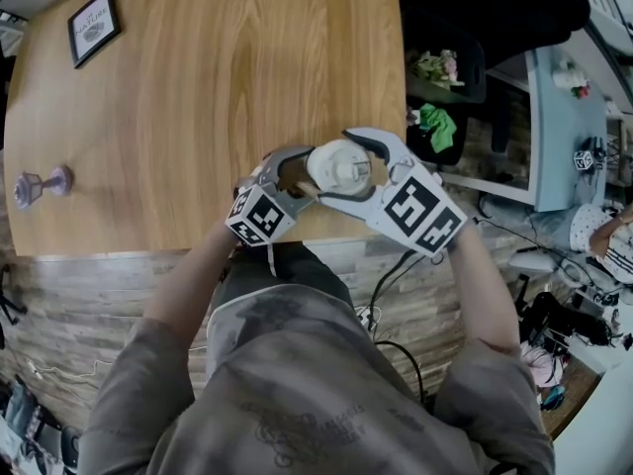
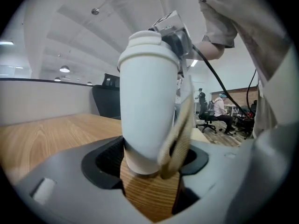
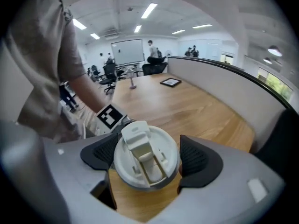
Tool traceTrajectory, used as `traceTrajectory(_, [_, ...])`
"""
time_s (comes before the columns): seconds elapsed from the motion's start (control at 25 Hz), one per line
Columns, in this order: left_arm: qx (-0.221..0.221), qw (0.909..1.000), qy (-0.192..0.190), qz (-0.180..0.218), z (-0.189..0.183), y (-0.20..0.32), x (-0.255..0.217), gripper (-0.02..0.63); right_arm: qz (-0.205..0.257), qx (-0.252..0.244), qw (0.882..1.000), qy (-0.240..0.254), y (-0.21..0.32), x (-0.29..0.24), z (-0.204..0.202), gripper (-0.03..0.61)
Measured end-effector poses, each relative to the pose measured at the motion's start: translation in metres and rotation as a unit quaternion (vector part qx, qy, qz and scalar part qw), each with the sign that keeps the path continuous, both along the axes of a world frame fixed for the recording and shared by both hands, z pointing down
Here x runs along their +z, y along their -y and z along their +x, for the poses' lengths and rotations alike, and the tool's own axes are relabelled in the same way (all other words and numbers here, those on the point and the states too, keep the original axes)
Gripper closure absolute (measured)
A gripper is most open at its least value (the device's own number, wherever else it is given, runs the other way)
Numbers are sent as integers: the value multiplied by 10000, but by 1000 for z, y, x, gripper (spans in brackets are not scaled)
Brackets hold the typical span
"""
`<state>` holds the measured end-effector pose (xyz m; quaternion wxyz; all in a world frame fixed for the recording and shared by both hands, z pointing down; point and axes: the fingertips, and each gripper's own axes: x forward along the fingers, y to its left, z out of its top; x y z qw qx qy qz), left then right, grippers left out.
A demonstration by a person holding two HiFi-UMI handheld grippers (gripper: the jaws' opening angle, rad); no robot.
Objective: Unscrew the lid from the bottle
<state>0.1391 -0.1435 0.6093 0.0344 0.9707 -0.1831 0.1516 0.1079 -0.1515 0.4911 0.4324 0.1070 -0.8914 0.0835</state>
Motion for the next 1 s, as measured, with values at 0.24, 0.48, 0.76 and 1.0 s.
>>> traceTrajectory(0.24, [65, 10000, 30, 46, -2, 1, 1, 314, -40, -1490, 9887, -174, -12, 4, -3, 150])
traceTrajectory(0.48, [57, 10000, -10, -17, -2, 1, 1, 314, -108, -1570, 9873, -235, -10, 4, -4, 147])
traceTrajectory(0.76, [69, 10000, -25, -29, -2, 1, 1, 313, -24, -1571, 9871, -313, -12, 9, -5, 144])
traceTrajectory(1.0, [72, 10000, -26, -49, -2, 1, 2, 314, 250, -1746, 9803, -893, -14, 24, -5, 115])
